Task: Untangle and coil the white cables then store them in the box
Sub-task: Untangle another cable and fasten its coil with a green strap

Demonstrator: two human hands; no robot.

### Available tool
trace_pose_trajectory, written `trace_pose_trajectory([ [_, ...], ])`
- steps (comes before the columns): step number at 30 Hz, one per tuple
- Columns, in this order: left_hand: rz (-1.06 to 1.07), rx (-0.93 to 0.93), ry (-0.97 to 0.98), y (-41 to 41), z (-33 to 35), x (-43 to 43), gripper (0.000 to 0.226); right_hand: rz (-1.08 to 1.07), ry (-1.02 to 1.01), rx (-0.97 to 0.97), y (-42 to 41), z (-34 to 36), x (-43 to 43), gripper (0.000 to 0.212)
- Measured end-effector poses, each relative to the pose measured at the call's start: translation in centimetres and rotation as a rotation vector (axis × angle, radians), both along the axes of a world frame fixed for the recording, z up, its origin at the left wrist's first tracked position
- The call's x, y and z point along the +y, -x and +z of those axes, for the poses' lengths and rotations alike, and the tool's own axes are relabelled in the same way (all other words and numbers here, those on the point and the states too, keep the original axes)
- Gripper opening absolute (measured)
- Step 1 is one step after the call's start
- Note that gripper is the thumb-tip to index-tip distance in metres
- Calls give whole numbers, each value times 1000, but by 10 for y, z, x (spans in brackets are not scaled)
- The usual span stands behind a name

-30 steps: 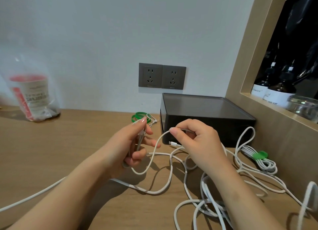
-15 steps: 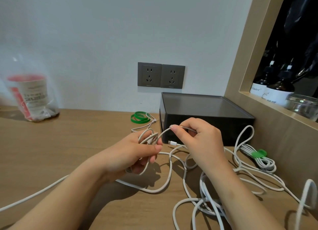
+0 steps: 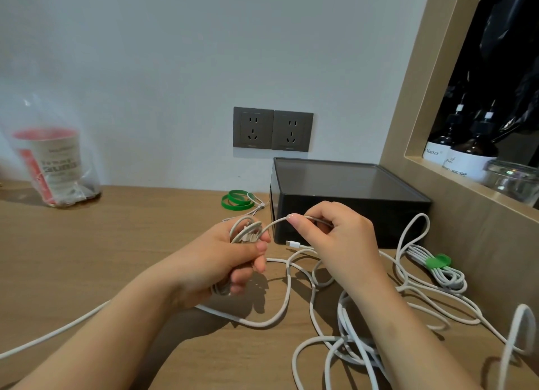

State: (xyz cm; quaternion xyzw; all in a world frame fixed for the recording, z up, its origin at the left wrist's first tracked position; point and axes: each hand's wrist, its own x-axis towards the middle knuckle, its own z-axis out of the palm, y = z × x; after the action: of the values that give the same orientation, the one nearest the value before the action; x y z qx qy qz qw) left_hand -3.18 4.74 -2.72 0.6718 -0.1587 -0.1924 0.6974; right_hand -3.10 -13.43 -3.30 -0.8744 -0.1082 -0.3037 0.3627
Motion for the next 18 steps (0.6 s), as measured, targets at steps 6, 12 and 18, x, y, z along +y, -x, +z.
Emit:
trace_pose_trajectory([
  [6, 39, -66, -25, -1, 4, 5, 37, -68, -10, -8, -1, 1, -4, 51],
  [12, 69, 6, 92, -2, 10, 9, 37, -125, -115, -162, -2, 2, -11, 24],
  [18, 551, -245, -226, -5, -5, -9, 38, -2, -148, -259, 5, 1, 4, 11],
])
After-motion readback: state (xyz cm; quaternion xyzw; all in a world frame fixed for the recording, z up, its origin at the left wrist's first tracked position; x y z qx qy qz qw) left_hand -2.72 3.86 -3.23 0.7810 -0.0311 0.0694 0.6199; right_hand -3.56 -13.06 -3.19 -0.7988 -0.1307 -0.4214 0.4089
